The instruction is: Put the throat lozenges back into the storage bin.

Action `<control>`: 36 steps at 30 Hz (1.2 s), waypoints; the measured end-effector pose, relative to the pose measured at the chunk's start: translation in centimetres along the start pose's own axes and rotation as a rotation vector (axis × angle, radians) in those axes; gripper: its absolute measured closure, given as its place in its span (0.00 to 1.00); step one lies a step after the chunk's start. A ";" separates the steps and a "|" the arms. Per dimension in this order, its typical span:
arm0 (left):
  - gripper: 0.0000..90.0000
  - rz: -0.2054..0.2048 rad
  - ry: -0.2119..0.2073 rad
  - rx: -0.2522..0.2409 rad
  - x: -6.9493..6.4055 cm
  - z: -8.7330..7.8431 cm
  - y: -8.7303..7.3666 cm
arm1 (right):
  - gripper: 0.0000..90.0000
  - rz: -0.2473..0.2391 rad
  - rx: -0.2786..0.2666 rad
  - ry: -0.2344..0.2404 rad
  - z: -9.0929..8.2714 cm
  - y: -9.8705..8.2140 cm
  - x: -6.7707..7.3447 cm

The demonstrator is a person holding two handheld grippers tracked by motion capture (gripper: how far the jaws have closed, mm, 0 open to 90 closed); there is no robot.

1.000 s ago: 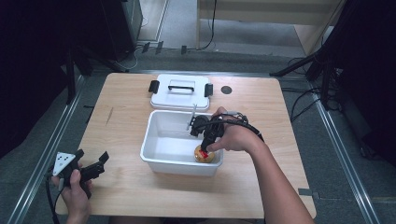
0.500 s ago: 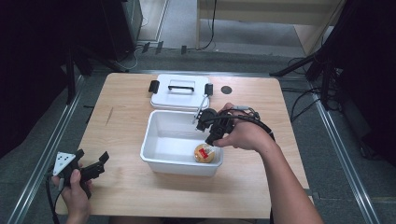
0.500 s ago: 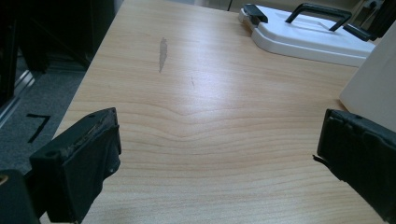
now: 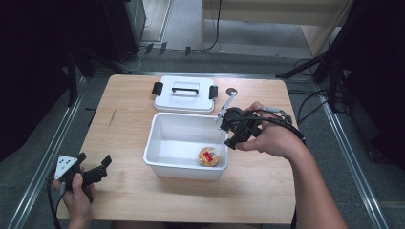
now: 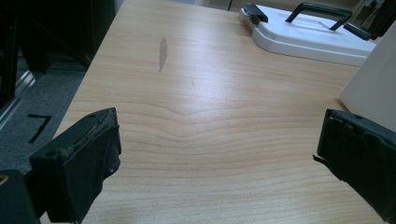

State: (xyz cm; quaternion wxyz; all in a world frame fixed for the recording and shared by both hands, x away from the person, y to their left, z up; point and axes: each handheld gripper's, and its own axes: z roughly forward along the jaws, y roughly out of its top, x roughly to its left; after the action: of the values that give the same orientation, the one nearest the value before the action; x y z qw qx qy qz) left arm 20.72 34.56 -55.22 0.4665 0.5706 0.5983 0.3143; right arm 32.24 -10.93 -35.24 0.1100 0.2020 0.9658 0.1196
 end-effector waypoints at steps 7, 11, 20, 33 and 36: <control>0.00 0.001 0.000 0.002 0.0 0.0 0.0 | 0.38 0.049 0.011 -0.017 -0.1 -2.2 -0.5; 0.00 -0.003 0.000 -0.001 0.0 0.0 0.0 | 0.28 0.072 0.011 -0.025 0.5 -3.3 -0.6; 0.00 -0.002 -0.002 0.004 0.1 0.0 0.0 | 0.12 0.156 -0.002 -0.019 2.2 -6.3 -0.9; 0.00 0.002 0.002 0.000 0.0 0.0 0.0 | 0.02 0.319 -0.097 -0.062 5.0 -11.8 -1.3; 0.00 0.002 0.002 0.000 0.0 0.0 0.0 | 0.02 0.359 -0.123 -0.090 5.6 -13.0 -1.4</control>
State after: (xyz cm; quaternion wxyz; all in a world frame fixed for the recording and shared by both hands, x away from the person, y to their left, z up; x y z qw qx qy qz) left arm 20.67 34.57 -55.22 0.4656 0.5709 0.5983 0.3152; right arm 30.23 -21.99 -43.91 0.1421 0.3690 0.8992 0.1871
